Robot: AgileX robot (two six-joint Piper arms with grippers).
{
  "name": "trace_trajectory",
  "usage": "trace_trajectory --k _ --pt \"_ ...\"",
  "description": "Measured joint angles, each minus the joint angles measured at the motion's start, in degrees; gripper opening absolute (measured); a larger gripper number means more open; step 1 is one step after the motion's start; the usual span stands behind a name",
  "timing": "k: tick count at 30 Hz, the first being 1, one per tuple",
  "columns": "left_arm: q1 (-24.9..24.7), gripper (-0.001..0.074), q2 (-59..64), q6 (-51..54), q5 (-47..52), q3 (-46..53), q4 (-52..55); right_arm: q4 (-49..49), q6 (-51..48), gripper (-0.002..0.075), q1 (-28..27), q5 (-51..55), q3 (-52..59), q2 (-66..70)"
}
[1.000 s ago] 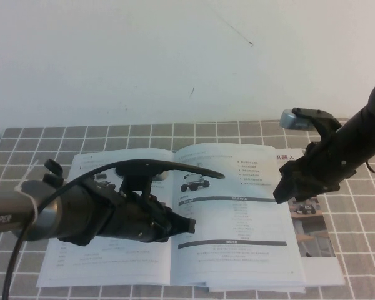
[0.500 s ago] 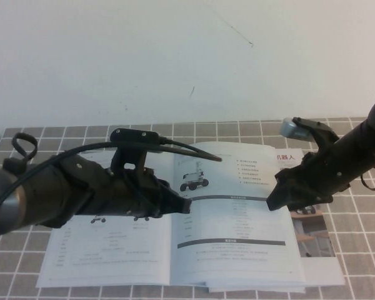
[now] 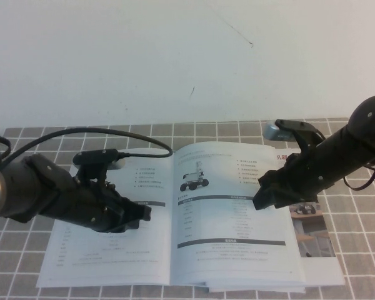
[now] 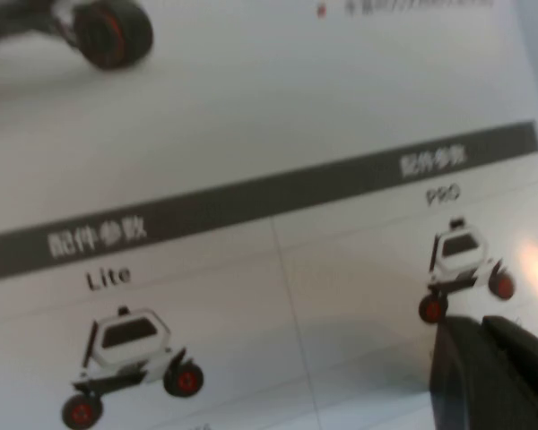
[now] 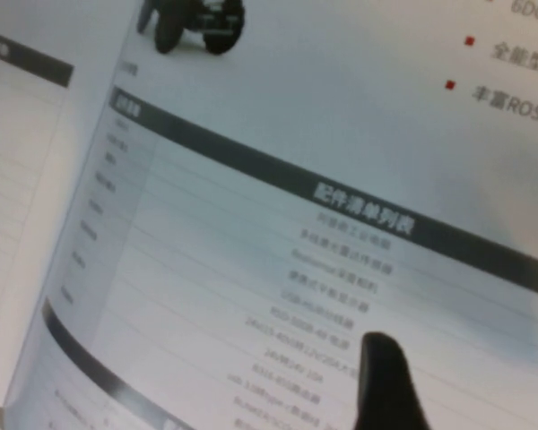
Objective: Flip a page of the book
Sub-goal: Open the closed book
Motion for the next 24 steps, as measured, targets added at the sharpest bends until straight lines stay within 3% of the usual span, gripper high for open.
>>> trace_trajectory --k 24 --pt "0.13 -0.0004 3.11 0.00 0.50 -0.26 -0.49 -5.94 3.46 0.0388 0.00 2.49 -0.02 1.74"
